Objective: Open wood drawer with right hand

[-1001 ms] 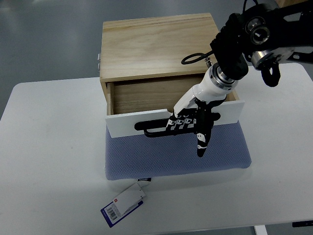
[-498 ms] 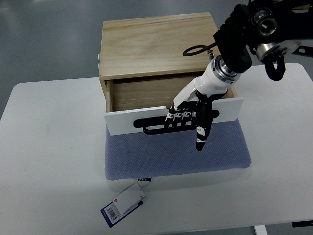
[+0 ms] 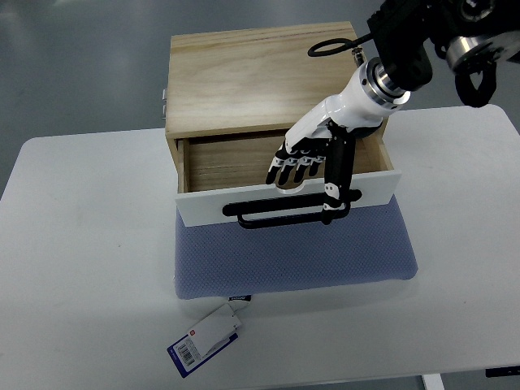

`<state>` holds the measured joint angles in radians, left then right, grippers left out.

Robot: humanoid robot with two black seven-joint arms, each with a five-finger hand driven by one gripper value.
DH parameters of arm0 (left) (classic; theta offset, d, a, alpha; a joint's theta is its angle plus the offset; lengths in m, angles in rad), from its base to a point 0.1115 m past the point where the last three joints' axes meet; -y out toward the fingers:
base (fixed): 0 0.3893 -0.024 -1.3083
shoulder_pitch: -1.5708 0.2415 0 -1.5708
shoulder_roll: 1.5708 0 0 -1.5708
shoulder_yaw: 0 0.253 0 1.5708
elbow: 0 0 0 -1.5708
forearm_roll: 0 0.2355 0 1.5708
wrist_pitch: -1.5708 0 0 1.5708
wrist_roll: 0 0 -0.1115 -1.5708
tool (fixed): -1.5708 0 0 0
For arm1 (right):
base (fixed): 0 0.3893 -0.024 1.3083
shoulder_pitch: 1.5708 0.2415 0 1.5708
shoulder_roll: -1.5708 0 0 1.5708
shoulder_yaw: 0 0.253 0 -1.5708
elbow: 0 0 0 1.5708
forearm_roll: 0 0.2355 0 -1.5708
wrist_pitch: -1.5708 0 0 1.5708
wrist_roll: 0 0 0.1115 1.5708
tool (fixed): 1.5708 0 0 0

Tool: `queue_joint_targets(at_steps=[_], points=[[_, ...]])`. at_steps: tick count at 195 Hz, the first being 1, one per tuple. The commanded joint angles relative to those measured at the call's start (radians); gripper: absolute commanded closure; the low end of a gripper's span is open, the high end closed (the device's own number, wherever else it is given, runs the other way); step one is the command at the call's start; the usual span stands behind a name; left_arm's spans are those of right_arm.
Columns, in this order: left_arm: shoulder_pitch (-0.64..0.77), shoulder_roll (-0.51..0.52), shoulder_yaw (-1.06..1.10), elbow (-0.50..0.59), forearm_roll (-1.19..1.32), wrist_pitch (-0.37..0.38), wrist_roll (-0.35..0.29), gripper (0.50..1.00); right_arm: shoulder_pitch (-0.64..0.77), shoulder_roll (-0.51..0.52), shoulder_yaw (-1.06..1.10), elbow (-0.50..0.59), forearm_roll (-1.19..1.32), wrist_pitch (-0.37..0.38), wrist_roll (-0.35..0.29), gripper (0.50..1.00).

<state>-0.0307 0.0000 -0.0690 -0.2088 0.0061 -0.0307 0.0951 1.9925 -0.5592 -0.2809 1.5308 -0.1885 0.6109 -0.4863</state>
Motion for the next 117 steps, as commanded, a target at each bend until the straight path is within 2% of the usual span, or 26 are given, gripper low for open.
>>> queue_joint_targets(at_steps=[1, 20, 36, 46, 47, 60, 70, 71, 89, 117], points=[[0.0, 0.0, 0.0, -0.001, 0.0, 0.0, 0.0, 0.5, 0.02, -0.03, 0.066, -0.032, 0.007, 0.0, 0.002, 0.556], [0.0, 0.0, 0.0, -0.001, 0.0, 0.0, 0.0, 0.5, 0.006, -0.065, 0.158, -0.112, 0.007, 0.0, 0.008, 0.556], [0.0, 0.0, 0.0, -0.001, 0.0, 0.0, 0.0, 0.5, -0.043, -0.083, 0.261, -0.213, 0.007, 0.0, 0.044, 0.556], [0.0, 0.0, 0.0, -0.001, 0.0, 0.0, 0.0, 0.5, -0.043, -0.084, 0.261, -0.213, 0.007, 0.0, 0.044, 0.556], [0.0, 0.0, 0.0, -0.001, 0.0, 0.0, 0.0, 0.5, -0.105, -0.102, 0.341, -0.278, 0.007, -0.01, 0.072, 0.556], [0.0, 0.0, 0.0, -0.001, 0.0, 0.0, 0.0, 0.5, -0.198, -0.113, 0.469, -0.348, 0.007, -0.068, 0.1, 0.556], [0.0, 0.0, 0.0, -0.001, 0.0, 0.0, 0.0, 0.5, -0.198, -0.113, 0.47, -0.348, 0.007, -0.068, 0.1, 0.556], [0.0, 0.0, 0.0, -0.003, 0.0, 0.0, 0.0, 0.5, -0.29, -0.111, 0.584, -0.392, 0.006, -0.126, 0.121, 0.556], [0.0, 0.0, 0.0, -0.004, 0.002, 0.0, 0.0, 0.5, -0.464, -0.087, 0.814, -0.474, 0.006, -0.252, 0.181, 0.556], [0.0, 0.0, 0.0, -0.006, 0.002, 0.0, 0.0, 0.5, -0.675, 0.015, 1.091, -0.604, 0.004, -0.385, 0.288, 0.556]])
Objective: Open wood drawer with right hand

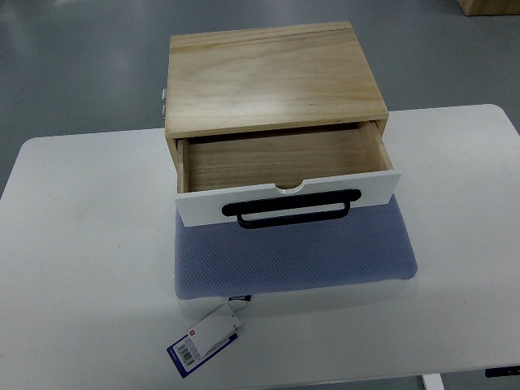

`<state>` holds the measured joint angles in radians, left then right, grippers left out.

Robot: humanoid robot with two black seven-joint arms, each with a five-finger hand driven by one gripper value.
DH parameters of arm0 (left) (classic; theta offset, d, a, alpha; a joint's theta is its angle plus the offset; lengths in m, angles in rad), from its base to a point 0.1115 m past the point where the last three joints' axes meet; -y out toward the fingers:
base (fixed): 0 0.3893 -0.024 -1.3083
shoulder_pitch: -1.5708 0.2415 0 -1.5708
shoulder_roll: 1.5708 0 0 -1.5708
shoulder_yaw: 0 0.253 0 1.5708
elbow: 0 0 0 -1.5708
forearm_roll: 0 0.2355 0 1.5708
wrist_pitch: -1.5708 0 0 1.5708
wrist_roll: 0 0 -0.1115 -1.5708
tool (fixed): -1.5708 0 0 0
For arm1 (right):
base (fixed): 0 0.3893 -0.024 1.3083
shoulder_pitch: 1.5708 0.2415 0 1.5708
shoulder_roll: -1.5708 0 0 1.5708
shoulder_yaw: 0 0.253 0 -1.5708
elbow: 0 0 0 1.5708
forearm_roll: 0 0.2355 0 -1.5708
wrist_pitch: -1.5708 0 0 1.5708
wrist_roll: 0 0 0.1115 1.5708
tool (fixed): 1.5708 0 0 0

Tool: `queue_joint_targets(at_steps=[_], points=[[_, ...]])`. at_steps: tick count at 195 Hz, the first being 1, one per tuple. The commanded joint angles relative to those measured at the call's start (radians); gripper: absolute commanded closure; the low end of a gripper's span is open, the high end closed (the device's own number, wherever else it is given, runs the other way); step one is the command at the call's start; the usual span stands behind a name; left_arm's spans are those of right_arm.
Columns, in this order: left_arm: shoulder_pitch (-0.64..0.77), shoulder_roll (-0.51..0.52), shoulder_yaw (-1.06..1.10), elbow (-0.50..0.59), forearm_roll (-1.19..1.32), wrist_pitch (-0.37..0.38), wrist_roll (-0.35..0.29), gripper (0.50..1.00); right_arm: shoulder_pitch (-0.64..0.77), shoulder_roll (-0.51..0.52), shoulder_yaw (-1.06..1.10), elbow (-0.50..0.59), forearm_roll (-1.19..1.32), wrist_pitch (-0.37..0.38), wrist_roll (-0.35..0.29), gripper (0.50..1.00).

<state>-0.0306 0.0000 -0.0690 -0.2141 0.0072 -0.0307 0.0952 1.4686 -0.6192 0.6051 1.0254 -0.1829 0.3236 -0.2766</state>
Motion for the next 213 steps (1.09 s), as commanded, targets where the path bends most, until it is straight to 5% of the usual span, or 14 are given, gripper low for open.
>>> queue_joint_targets(at_steps=[1, 27, 70, 132, 213], points=[[0.0, 0.0, 0.0, -0.001, 0.0, 0.0, 0.0, 0.5, -0.151, 0.075, 0.205, -0.099, -0.001, -0.098, 0.079, 0.556], [0.0, 0.0, 0.002, -0.002, 0.0, 0.0, 0.0, 0.5, -0.295, 0.2, 0.418, -0.241, 0.0, -0.179, 0.189, 0.554], [0.0, 0.0, 0.0, -0.004, 0.0, 0.0, 0.0, 0.5, -0.462, 0.38, 0.749, -0.418, 0.0, -0.17, 0.339, 0.554], [0.0, 0.0, 0.0, -0.005, 0.002, 0.0, 0.0, 0.5, -0.61, 0.521, 0.938, -0.433, 0.0, -0.106, 0.353, 0.554], [0.0, 0.0, -0.002, -0.005, 0.002, -0.002, 0.0, 0.5, -0.646, 0.546, 0.935, -0.479, -0.001, -0.101, 0.396, 0.554]])
